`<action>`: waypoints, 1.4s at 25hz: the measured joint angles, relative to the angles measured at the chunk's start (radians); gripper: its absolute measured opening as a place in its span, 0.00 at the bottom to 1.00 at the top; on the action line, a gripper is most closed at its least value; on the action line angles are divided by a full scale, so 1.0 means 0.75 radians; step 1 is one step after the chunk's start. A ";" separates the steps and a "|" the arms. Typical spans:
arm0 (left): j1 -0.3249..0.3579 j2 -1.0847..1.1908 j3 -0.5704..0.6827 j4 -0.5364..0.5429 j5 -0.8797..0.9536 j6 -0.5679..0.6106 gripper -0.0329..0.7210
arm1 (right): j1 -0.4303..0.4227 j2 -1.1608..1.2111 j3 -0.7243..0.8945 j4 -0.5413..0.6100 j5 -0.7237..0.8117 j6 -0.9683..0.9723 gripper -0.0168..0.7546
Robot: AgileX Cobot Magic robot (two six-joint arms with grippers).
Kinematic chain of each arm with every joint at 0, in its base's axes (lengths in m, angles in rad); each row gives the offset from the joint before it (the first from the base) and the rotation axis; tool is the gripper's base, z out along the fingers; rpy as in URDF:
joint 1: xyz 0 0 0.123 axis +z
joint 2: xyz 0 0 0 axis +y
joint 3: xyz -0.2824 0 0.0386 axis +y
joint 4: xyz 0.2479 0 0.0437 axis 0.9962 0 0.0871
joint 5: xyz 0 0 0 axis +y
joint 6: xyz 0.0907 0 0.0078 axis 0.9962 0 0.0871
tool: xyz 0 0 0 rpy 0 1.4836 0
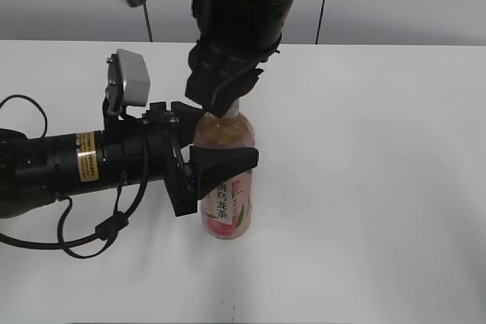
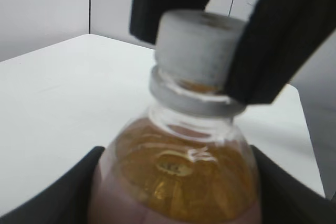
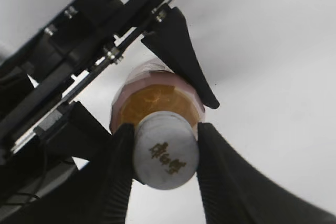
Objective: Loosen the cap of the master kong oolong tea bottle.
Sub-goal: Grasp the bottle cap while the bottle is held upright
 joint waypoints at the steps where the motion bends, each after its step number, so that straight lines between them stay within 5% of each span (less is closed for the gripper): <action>1: 0.000 0.000 0.000 0.000 0.000 0.000 0.66 | 0.000 0.000 0.000 0.001 0.000 -0.067 0.38; 21: 0.000 0.000 0.000 0.008 -0.001 0.008 0.66 | 0.000 0.000 -0.012 0.003 0.018 -1.885 0.38; 35: 0.000 0.002 0.000 0.000 0.000 0.004 0.66 | 0.000 -0.001 -0.013 -0.012 0.009 -2.415 0.38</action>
